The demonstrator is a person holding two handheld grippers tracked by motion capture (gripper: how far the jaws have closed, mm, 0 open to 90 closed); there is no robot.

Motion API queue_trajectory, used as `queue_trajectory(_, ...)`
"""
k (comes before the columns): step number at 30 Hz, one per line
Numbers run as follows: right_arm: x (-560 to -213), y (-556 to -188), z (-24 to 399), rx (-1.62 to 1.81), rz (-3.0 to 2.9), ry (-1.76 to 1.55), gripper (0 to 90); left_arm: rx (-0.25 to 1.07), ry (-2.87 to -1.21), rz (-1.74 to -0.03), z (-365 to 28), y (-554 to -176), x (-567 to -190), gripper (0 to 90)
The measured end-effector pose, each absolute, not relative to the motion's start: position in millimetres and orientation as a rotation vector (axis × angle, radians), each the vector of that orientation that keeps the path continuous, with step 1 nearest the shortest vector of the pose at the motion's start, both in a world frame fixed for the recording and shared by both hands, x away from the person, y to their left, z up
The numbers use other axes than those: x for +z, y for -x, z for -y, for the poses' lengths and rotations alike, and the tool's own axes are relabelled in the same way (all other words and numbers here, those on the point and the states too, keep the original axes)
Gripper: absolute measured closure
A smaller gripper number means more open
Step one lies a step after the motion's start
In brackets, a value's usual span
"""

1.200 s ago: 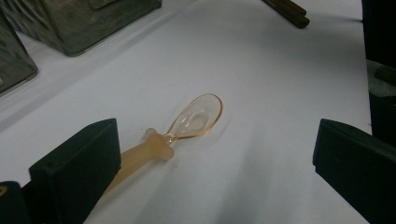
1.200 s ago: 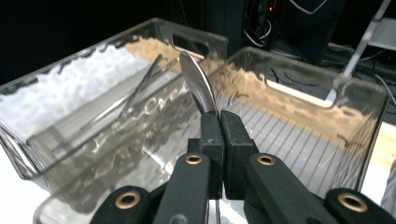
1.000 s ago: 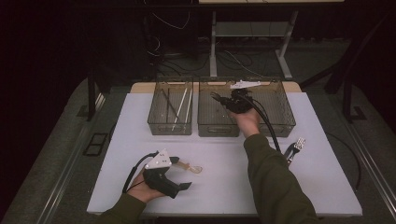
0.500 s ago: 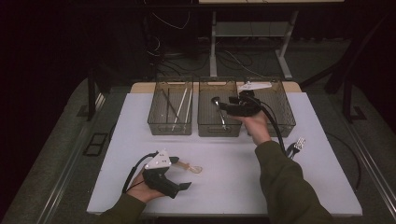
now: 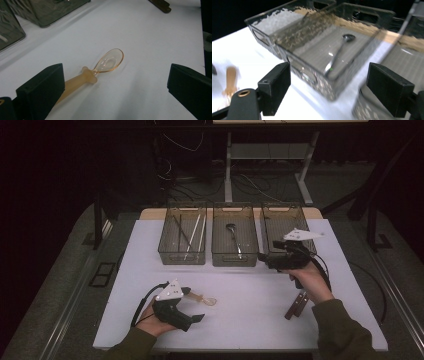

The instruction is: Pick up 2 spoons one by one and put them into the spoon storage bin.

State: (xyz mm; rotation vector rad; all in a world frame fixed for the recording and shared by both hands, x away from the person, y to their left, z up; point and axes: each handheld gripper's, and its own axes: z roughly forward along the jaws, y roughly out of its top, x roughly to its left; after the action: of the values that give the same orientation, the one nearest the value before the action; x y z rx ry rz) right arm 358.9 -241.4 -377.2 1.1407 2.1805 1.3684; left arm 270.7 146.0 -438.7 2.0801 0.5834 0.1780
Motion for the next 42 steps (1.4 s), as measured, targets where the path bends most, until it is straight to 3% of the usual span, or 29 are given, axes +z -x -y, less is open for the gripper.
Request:
queue_trajectory(9, -396, -321, 268, 1.372, -2.199, -1.144, 18.7, 0.191, -2.074, -0.606, -148, -272, -438, 0.9)
queue_trajectory(18, -424, -289, 285, 1.421, -2.260, -1.126, 18.6, 0.193, -2.057, -0.620, -150, -273, -435, 7.3)
queue_trajectory(22, -431, -279, 289, 1.398, -2.288, -1.112, 18.7, 0.204, -2.053, -0.629, -153, -275, -432, 16.6)
queue_trajectory(29, -439, -260, 292, 1.376, -2.349, -1.081, 18.7, 0.270, -2.066, -0.688, -159, -291, -421, 53.5)
queue_trajectory(33, -441, -255, 286, 1.361, -2.390, -1.049, 18.7, 0.271, -2.090, -0.729, -163, -305, -421, 69.4)
queue_trajectory(36, -441, -255, 284, 1.366, -2.394, -1.032, 18.7, 0.254, -2.112, -0.728, -160, -310, -424, 77.8)
queue_trajectory(42, -442, -256, 285, 1.357, -2.399, -1.039, 18.7, 0.231, -2.167, -0.660, -149, -312, -427, 81.0)
